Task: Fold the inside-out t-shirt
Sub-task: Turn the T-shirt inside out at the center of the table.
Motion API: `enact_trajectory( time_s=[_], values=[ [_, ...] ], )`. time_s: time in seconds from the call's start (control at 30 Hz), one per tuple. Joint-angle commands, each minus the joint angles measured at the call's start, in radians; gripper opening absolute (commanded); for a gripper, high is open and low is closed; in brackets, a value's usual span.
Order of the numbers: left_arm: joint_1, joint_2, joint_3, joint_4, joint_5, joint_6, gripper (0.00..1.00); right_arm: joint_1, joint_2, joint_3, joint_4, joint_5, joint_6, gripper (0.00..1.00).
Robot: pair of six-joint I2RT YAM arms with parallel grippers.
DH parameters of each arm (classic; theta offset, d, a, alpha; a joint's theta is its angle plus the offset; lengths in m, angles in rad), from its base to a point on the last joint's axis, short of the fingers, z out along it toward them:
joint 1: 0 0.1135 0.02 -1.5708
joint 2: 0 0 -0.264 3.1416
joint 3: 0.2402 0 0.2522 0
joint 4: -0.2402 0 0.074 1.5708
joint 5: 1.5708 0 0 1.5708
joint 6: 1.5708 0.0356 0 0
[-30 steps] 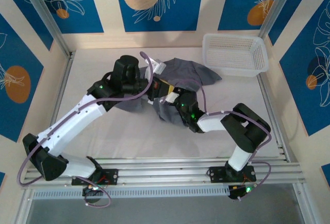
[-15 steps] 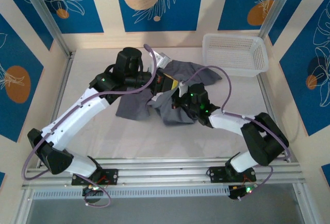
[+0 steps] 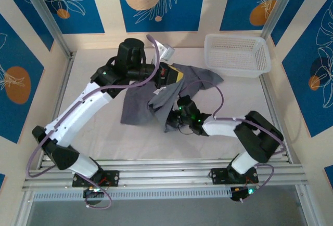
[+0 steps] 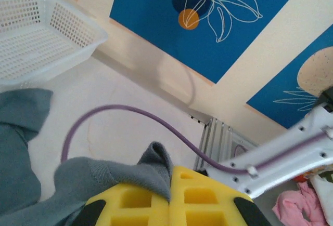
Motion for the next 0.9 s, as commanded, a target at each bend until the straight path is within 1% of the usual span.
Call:
enact_trajectory(
  time_s=[0.0,0.07,0.13,0.17,0.23,0.3,0.4,0.47,0.5,0.53,0.57,0.63,0.73,0.8,0.83,0.87],
  values=[
    [-0.005,0.027,0.041,0.067,0.109,-0.067,0.00,-0.003,-0.146,0.014,-0.122,0.302,-0.023,0.00],
    [-0.007,0.034,0.054,0.139,0.145,-0.137,0.00,-0.024,-0.194,0.024,-0.162,0.378,-0.128,0.00],
    [-0.008,0.056,0.109,0.176,0.149,-0.213,0.00,0.012,-0.227,0.032,-0.149,0.500,-0.342,0.00],
    [-0.009,0.072,0.150,0.162,0.146,-0.230,0.00,0.035,-0.228,0.025,-0.113,0.535,-0.425,0.00],
    [-0.017,0.121,0.256,0.117,0.148,-0.244,0.00,0.065,-0.198,0.020,-0.048,0.528,-0.570,0.00],
    [-0.031,0.157,0.337,0.091,0.159,-0.246,0.00,0.068,-0.152,0.036,-0.075,0.506,-0.591,0.00],
    [-0.058,0.199,0.442,0.075,0.170,-0.247,0.00,0.056,-0.066,0.063,-0.115,0.327,-0.576,0.00],
    [-0.074,0.228,0.510,0.052,0.177,-0.245,0.00,0.024,0.000,0.111,-0.164,0.118,-0.509,0.00],
    [-0.081,0.240,0.536,0.042,0.183,-0.242,0.00,-0.004,0.029,0.131,-0.179,0.009,-0.443,0.00],
    [-0.087,0.247,0.554,0.030,0.184,-0.234,0.00,-0.025,0.049,0.138,-0.171,-0.067,-0.382,0.00],
    [-0.093,0.248,0.558,0.022,0.183,-0.227,0.00,-0.040,0.055,0.142,-0.163,-0.096,-0.332,0.00],
    [-0.101,0.243,0.557,-0.006,0.172,-0.205,0.00,-0.064,0.031,0.163,-0.199,-0.109,-0.220,0.00],
    [-0.114,0.223,0.535,-0.059,0.154,-0.153,0.00,-0.116,-0.073,0.208,-0.258,-0.161,-0.105,0.00],
    [-0.119,0.206,0.505,-0.051,0.154,-0.149,0.00,-0.145,-0.135,0.245,-0.311,-0.129,-0.056,0.00],
    [-0.122,0.200,0.497,-0.041,0.161,-0.155,0.00,-0.167,-0.153,0.261,-0.342,-0.103,-0.018,0.00],
    [-0.129,0.197,0.496,-0.030,0.173,-0.161,0.00,-0.192,-0.157,0.269,-0.351,-0.102,0.022,0.00]
  ],
)
